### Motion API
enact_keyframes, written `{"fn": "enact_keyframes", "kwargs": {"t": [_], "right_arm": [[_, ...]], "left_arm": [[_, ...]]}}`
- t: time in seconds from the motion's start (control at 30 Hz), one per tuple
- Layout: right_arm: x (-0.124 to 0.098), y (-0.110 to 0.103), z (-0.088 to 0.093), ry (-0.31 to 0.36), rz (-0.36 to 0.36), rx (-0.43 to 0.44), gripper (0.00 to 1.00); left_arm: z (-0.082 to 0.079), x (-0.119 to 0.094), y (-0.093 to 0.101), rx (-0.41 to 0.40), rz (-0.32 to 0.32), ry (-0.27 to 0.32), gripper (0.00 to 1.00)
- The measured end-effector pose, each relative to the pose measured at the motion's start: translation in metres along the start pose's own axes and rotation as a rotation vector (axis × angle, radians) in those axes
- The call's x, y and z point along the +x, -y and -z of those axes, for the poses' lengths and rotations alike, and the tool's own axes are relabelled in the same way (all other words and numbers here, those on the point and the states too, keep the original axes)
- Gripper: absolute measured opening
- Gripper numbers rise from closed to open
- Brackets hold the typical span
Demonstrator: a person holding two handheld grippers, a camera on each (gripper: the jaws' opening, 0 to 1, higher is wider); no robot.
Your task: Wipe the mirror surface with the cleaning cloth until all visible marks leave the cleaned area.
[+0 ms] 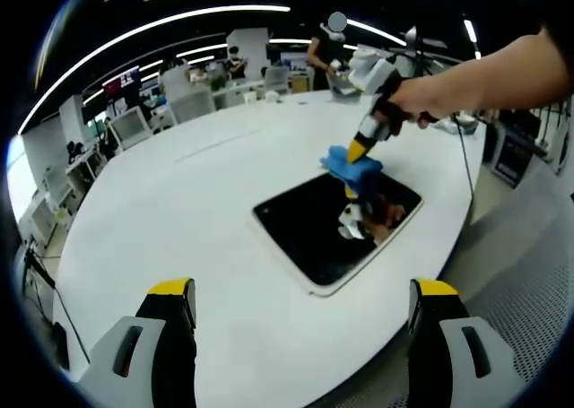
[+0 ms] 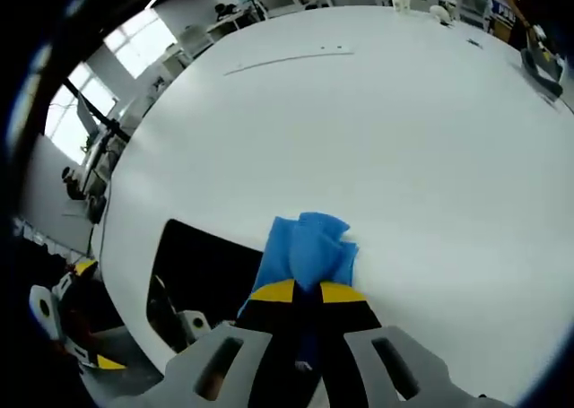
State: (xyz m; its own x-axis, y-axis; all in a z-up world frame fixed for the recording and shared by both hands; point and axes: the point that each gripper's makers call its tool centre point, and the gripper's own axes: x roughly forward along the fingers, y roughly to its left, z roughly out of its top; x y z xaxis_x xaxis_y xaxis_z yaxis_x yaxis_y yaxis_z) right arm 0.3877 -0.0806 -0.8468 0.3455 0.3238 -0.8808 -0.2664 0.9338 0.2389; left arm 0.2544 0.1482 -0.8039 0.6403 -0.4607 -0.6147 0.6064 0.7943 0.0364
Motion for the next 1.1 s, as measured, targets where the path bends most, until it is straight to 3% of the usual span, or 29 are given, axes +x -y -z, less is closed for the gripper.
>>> {"fn": "enact_keyframes", "kwargs": {"t": [0.43,0.7,1.03,1.07,1.1], "right_arm": [[-0.025,0.035,-0.001,0.020,0.034,0.006,0.03],[-0.031,0.064,0.017,0.000,0.073,0.057,0.03],[-0.020,0.074,0.047,-0.050,0.121,0.033,0.04],[-0.020,0.074,0.042,-0.009,0.113,0.024,0.04],[-0.022,0.074,0.044,-0.021,0.114,0.048,0.05]], "left_arm": [[-0.001,0.000,0.000,-0.003,0.003,0.006,0.99],[-0.001,0.000,-0.001,-0.003,-0.001,0.010,0.99],[-0.001,-0.001,0.000,-0.002,-0.002,0.004,0.99],[-0.001,-0.001,0.000,-0.001,-0.003,0.004,0.99],[-0.001,-0.001,0.000,-0.001,-0.003,0.004,0.99]]}}
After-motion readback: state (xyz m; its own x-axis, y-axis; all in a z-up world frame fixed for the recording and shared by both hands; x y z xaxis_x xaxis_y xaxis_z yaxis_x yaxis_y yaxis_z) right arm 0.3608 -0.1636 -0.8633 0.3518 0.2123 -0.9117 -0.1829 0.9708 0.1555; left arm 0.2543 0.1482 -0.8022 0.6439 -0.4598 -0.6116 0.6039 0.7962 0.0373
